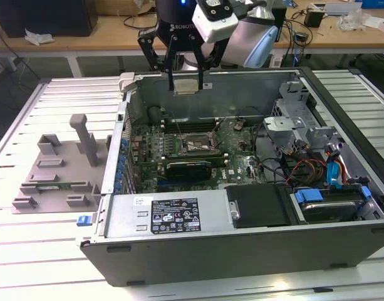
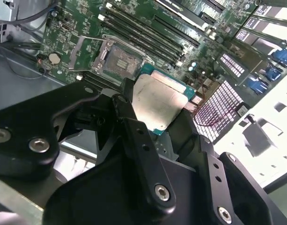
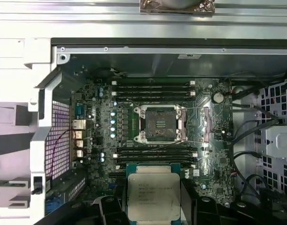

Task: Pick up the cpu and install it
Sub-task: 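Pick up the cpu and move it towards the insertion slot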

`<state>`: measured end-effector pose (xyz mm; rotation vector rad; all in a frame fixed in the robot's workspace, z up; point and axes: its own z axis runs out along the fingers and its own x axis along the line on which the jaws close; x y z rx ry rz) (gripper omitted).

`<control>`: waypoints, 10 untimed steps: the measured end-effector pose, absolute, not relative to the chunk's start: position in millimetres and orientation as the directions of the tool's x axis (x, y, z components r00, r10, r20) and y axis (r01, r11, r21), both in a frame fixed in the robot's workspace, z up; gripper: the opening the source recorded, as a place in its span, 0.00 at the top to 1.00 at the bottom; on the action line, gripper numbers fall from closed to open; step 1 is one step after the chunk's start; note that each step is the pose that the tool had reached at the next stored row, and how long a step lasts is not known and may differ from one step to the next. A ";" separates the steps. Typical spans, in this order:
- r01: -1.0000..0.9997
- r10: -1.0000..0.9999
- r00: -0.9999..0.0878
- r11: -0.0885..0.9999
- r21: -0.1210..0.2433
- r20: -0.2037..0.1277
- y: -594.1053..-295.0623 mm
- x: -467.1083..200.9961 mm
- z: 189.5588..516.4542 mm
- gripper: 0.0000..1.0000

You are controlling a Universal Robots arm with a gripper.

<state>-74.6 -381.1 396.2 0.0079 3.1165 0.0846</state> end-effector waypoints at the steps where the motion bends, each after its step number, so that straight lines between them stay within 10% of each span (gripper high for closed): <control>1: 0.004 0.006 -1.000 0.999 0.054 -0.024 -381.1 -73.4 395.9 0.46; 10: 0.004 0.006 -1.000 0.999 0.054 -0.024 -380.9 -60.3 388.4 0.46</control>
